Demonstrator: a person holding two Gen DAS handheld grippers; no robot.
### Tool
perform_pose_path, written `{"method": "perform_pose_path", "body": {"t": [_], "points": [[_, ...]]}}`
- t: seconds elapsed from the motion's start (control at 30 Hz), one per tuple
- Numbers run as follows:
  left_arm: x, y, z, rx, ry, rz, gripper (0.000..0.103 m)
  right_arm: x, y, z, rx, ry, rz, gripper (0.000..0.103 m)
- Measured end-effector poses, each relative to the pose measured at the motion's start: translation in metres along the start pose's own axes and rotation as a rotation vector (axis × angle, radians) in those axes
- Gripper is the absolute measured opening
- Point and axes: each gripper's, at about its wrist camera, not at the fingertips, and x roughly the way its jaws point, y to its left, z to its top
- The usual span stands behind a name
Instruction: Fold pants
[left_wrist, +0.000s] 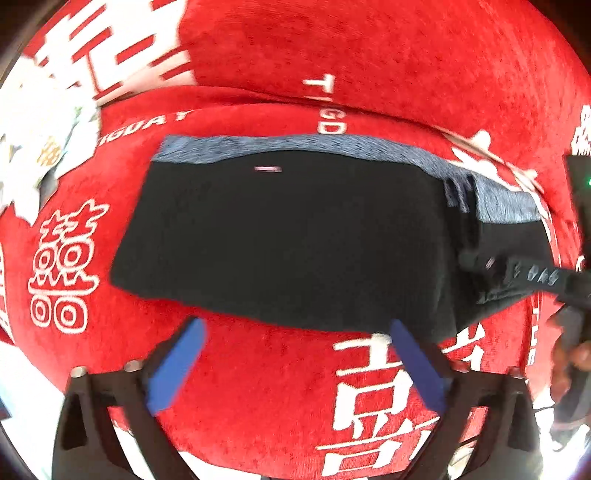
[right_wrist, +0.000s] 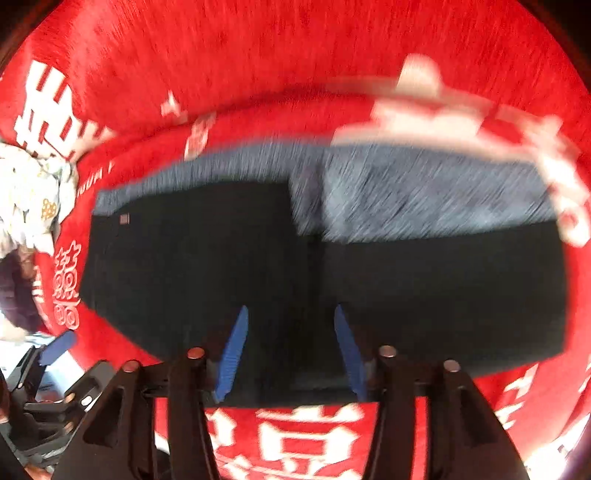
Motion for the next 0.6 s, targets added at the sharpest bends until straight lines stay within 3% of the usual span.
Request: {"method": "perform_pose_path", "body": {"t": [0.1,0.2,0.27,0.4,0.6], "points": [[-0.005,0.015,-0.008,-0.026,0.011,0.001,0.102,-0.007,0.025,-0.005,-0.115,0.032,-0.001,0.066],[-0.003,0.030,-0.018,-0.055,0.054,0.002,0.102,-0.021,0.043,-0.013,-0.176,0.011,-0.027,0.069],[-0.003,0.039,-0.024,-0.075,0.067,0.005,0.102,-0.028,0.051,-0.018,-0.189,0.003,-0.021,0.081],[-0.003,0.057,-0.034,-0.122,0.094,-0.006,0.102,-0.035,0.063,-0.030,-0.179,0.008,-0.003,0.081],[-0.001,0.075,-0.041,-0.140,0.117,0.007,0.102,-0.027,0.086,-0.042,-0.196,0.018,-0.011,0.092]]}}
